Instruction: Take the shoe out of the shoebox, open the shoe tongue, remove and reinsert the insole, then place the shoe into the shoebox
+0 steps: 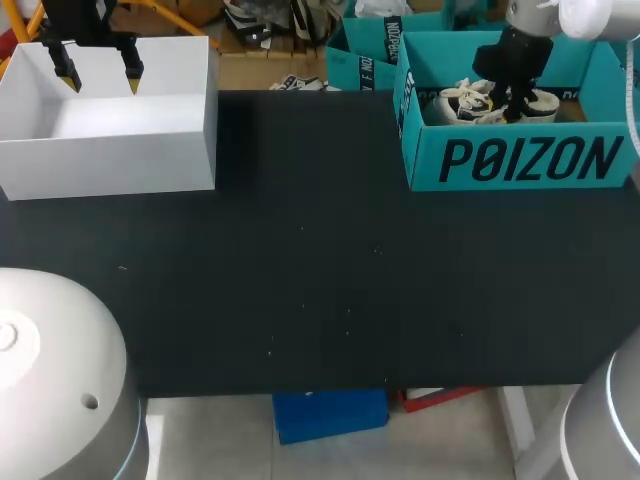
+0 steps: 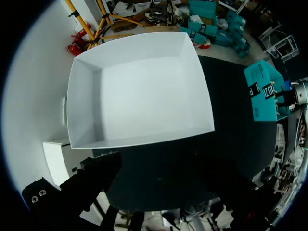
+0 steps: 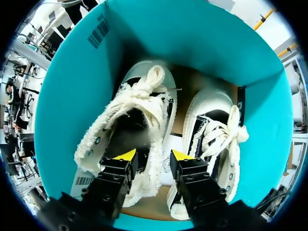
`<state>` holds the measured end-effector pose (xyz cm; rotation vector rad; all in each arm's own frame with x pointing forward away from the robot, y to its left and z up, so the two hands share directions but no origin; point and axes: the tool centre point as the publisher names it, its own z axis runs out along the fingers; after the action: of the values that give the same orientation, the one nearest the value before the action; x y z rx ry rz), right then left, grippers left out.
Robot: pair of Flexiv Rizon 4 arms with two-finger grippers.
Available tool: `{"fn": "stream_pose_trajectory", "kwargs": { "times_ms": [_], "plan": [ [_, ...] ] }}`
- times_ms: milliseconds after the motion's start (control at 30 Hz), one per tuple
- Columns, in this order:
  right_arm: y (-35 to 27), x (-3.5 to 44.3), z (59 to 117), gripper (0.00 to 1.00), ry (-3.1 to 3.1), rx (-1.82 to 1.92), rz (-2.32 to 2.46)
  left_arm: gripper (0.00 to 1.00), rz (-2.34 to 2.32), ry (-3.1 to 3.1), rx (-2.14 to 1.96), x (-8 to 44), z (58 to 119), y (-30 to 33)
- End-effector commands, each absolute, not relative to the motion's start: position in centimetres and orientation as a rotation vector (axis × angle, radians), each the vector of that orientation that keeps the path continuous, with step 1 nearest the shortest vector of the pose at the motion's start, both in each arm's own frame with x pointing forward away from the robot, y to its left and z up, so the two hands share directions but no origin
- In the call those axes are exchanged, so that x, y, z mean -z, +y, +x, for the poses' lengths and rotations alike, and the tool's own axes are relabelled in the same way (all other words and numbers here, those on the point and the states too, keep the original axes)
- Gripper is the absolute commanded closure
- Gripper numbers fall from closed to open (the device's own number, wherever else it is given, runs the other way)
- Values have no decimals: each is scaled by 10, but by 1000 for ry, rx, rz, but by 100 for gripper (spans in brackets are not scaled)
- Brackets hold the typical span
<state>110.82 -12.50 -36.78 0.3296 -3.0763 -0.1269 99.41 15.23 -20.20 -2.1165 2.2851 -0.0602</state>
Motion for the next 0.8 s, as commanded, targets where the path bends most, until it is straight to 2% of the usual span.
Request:
{"fn": "stream_pose_trajectory", "kwargs": {
  "times_ms": [33, 300, 467, 500, 533, 567, 800],
  "plan": [
    [-125, 386, 1117, 62, -3059, 147, 326, 0, -2117, 2284, 59, 201, 993, 152],
    [-128, 405, 1114, 63, -3044, 155, 322, 0, -2117, 2284, 59, 201, 993, 152],
    [-128, 410, 1111, 68, -3039, 155, 312, 0, -2117, 2284, 59, 201, 993, 152],
    [-128, 411, 1110, 71, -3037, 155, 310, 0, -2117, 2284, 59, 201, 993, 152],
    [-127, 412, 1109, 82, -3037, 154, 310, 0, -2117, 2284, 59, 201, 993, 152],
    [-127, 413, 1107, 100, -3034, 146, 313, 0, -2117, 2284, 59, 201, 993, 152],
    [-129, 403, 1103, 100, -3017, 131, 318, 0, -2117, 2284, 59, 201, 993, 152]
  ]
}}
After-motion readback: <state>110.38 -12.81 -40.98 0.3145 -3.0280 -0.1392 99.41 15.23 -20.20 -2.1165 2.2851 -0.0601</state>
